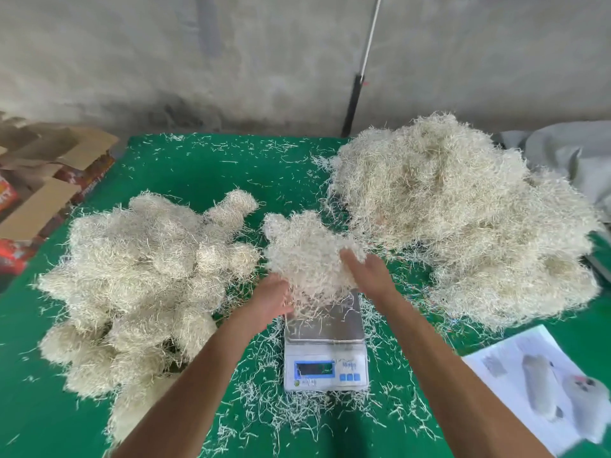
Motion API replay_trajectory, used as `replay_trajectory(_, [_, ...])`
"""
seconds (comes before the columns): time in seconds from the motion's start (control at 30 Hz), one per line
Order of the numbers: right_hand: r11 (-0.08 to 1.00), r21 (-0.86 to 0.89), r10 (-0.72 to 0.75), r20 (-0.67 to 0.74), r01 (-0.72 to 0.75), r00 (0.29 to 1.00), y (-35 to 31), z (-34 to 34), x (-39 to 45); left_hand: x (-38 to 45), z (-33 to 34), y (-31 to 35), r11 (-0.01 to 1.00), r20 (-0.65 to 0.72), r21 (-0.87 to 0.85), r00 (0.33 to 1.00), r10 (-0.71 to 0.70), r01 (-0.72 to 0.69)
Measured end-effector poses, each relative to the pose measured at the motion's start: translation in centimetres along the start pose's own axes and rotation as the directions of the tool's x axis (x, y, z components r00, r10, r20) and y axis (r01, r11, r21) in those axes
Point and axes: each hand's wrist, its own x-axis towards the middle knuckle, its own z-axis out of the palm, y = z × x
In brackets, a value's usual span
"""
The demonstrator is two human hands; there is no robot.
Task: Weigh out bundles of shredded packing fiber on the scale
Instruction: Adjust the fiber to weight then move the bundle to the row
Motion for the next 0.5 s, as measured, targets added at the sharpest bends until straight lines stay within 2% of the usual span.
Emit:
replay_trajectory(0.07, [0.966, -0.256, 0.048, 0.039, -0.036, 0.998, 4.0, 0.1, 0.2, -0.2, 0.3, -2.5, 0.987, 0.035, 0.154, 0.998, -0.060, 0.054])
replay_trajectory(0.1, [0.947, -0.317, 0.063, 0.037, -0.048, 0.997, 5.5, 0.0, 0.4, -0.4, 0.3, -3.3, 0.978, 0.043, 0.201, 0.997, -0.068, 0.058])
replay_trajectory(0.2, [0.945, -0.325, 0.019, -0.081, -0.044, 0.997, 8.0, -0.5, 1.2, -0.3, 0.0, -5.2, 0.992, -0.012, 0.104, 0.998, -0.069, 0.070])
replay_trajectory(0.27, [0.952, -0.305, -0.012, -0.133, -0.029, 0.991, 8.3, -0.9, 1.4, -0.3, -0.3, -5.5, 0.998, -0.073, 0.055, 0.997, -0.019, 0.023])
replay_trajectory(0.37, [0.966, -0.260, -0.033, -0.148, -0.006, 0.988, 8.1, -0.9, 1.8, -0.3, -0.5, -4.9, 0.999, -0.093, 0.002, 0.995, 0.043, -0.043])
replay_trajectory(0.5, [0.954, -0.296, -0.074, -0.125, 0.034, 0.989, 7.1, -0.3, 2.4, -0.7, -0.2, -3.8, 0.990, -0.086, -0.044, 0.988, 0.132, -0.136])
